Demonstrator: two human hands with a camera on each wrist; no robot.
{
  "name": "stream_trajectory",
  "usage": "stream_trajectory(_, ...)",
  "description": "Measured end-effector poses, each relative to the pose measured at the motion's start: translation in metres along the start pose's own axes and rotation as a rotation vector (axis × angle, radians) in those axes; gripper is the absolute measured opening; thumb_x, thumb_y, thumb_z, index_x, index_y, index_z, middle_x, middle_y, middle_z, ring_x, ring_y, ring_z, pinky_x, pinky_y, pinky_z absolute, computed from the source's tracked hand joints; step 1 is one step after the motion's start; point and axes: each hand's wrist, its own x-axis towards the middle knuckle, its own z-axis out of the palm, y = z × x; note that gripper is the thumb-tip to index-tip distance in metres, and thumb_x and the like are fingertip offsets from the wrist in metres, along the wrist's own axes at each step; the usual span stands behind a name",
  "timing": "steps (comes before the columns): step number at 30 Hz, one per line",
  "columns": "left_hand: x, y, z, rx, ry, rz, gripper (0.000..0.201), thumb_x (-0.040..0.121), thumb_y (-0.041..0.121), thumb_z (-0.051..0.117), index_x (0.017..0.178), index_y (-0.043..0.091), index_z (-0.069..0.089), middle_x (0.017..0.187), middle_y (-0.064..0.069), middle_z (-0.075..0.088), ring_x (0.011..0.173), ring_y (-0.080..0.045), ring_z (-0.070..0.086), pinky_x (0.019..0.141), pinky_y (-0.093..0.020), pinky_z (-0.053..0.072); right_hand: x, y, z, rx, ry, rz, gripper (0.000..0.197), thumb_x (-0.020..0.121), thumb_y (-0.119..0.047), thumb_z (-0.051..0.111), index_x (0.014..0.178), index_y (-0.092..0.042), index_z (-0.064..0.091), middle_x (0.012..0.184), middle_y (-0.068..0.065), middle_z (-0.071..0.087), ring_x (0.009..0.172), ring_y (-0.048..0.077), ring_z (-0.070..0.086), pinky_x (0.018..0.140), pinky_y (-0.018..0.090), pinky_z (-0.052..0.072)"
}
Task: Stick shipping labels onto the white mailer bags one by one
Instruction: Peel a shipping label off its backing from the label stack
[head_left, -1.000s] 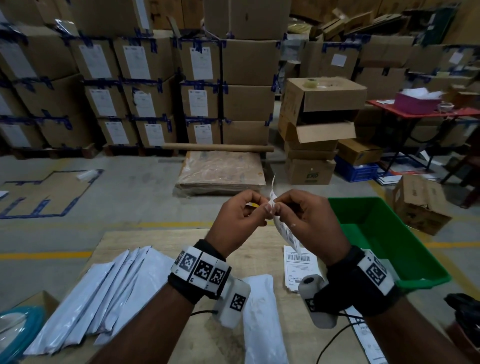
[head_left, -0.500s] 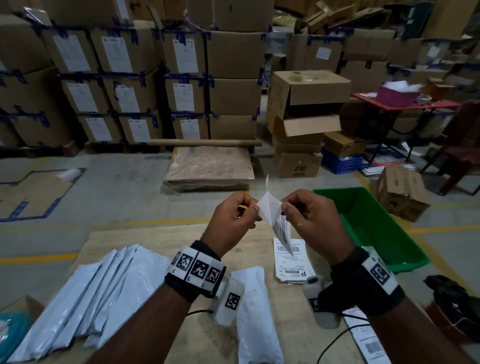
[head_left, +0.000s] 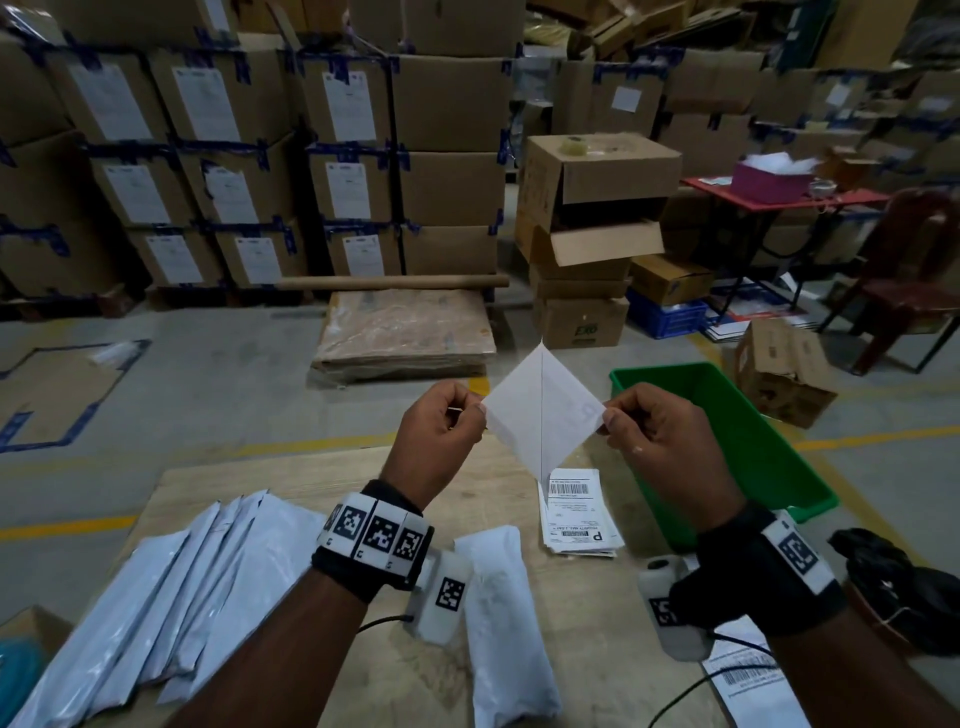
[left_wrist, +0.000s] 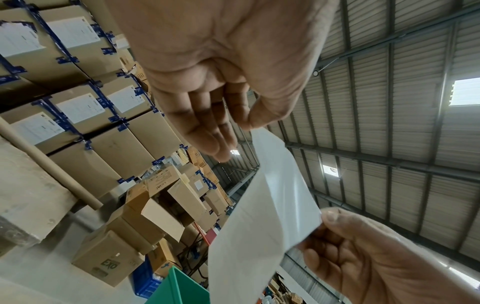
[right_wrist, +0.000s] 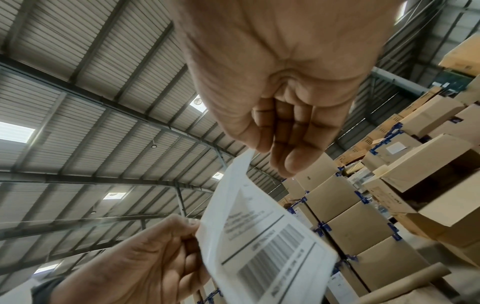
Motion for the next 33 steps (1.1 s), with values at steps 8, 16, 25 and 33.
stream_trajectory(8,-0.004,0.003,0.004,-0.142,-0.055,0.020,0.014,0.091,-0.003,0.054,0.080,0.004,0.050,0.089,-0.008,0.067,0.071,-0.006,0.063,0.067,-0.026,0.057,-0.003,0.006,0.003,0.107,-0.014,0.061,0.016,0.085,-0.002,0.061,0.083,-0.018,0.057,0.078,0.005,0.065,0.071,0.027,0.064,0.069,0.052,0.055)
stream_trajectory(16,0.000,0.003,0.011,-0.140,-0.115,0.088,0.025,0.087,-0.003,0.058,0.092,0.020,0.053,0.084,0.005,0.060,0.070,-0.013,0.058,0.067,-0.035,0.053,0.003,-0.003,0.018,0.175,-0.052,0.009,0.027,0.082,0.010,0.053,0.083,-0.015,0.065,0.077,0.005,0.065,0.070,0.025,0.062,0.066,0.048,0.054)
stream_trajectory(25,0.003,-0.006,0.021,-0.028,-0.076,0.046,0.007,0.087,0.010,0.064,0.086,0.017,0.062,0.082,0.001,0.066,0.070,-0.020,0.063,0.070,-0.041,0.056,0.004,-0.009,0.010,0.077,-0.049,-0.018,0.003,0.086,-0.010,0.067,0.085,-0.013,0.068,0.079,-0.002,0.068,0.073,0.010,0.065,0.068,0.025,0.054)
stream_trajectory(33,0.004,-0.024,0.031,0.013,-0.111,-0.044,0.008,0.088,0.012,0.065,0.096,0.011,0.064,0.082,-0.004,0.069,0.069,-0.013,0.067,0.067,-0.031,0.056,-0.001,-0.003,0.003,0.049,0.003,0.025,0.012,0.082,-0.005,0.069,0.088,-0.012,0.060,0.077,-0.002,0.063,0.068,0.009,0.060,0.066,0.028,0.054)
